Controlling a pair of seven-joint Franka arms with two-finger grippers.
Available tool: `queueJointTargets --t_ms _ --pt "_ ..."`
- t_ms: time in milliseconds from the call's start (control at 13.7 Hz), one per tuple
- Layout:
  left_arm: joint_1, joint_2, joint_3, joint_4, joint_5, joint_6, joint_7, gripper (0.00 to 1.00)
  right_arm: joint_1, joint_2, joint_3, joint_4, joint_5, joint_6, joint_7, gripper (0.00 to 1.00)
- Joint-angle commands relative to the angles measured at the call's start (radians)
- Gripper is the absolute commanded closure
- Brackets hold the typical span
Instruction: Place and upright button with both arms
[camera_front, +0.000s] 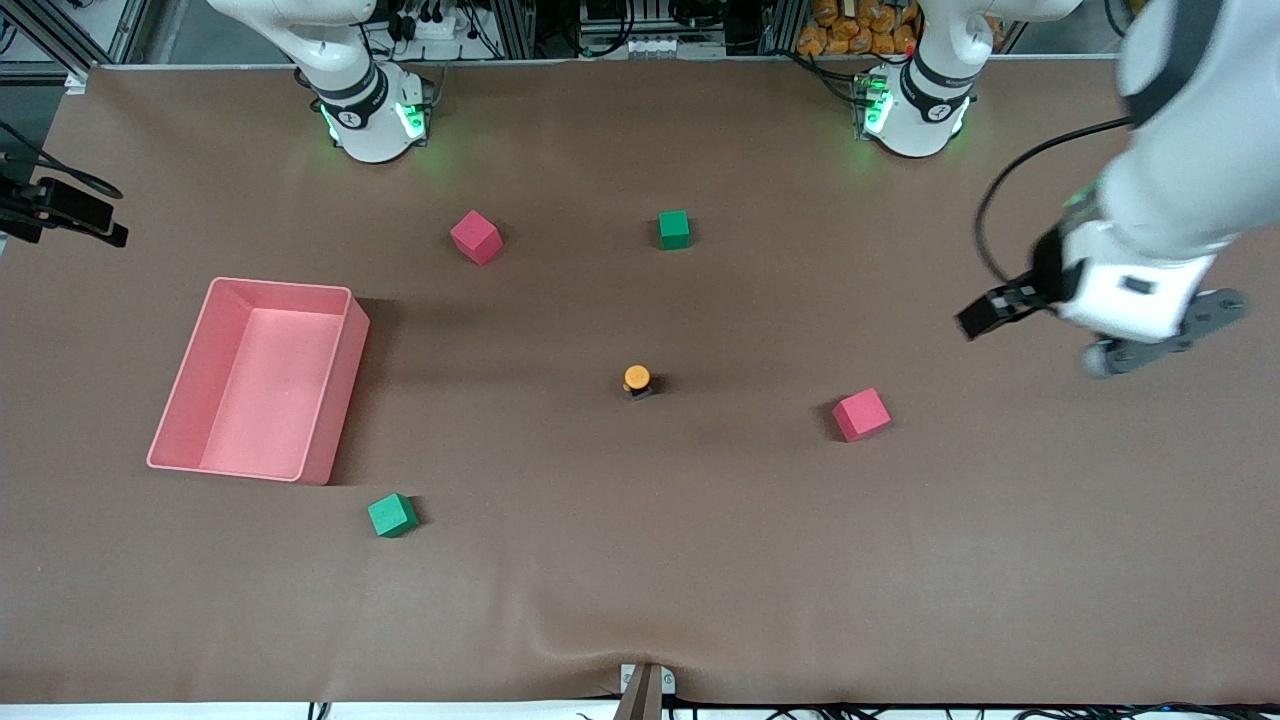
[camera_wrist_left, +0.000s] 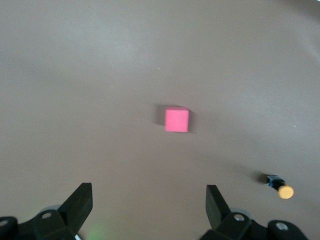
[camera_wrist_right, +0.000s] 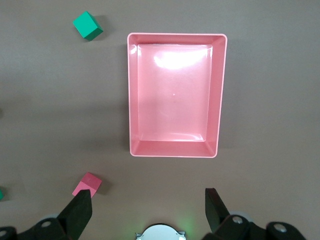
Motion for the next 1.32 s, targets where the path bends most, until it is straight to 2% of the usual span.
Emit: queueJointTargets --t_ms 0,146,293,439,1244 --pt "0.066 -0.099 -0.022 -0.084 -0.007 -0.035 0.170 0.00 0.002 -0.003 0.001 0.011 0.000 -0.011 0.017 0.00" --pt "0.133 -0.174 -0.049 -0.172 -0.005 -0.024 0.233 0.00 0.002 -0.003 0.001 0.011 0.000 -0.011 0.017 0.00" --pt "0.141 -0.245 -0.049 -0.269 0.009 0.032 0.278 0.00 0.002 -0.003 0.001 0.011 0.000 -0.011 0.017 0.00" --pt "0.153 -0.277 -0.049 -0.320 0.018 0.071 0.295 0.00 0.002 -0.003 0.001 0.011 -0.001 -0.011 0.017 0.00" --pt "0.169 -0.268 -0.046 -0.288 0.036 0.138 0.384 0.00 0.002 -0.003 0.001 0.011 0.000 -0.010 0.017 0.00"
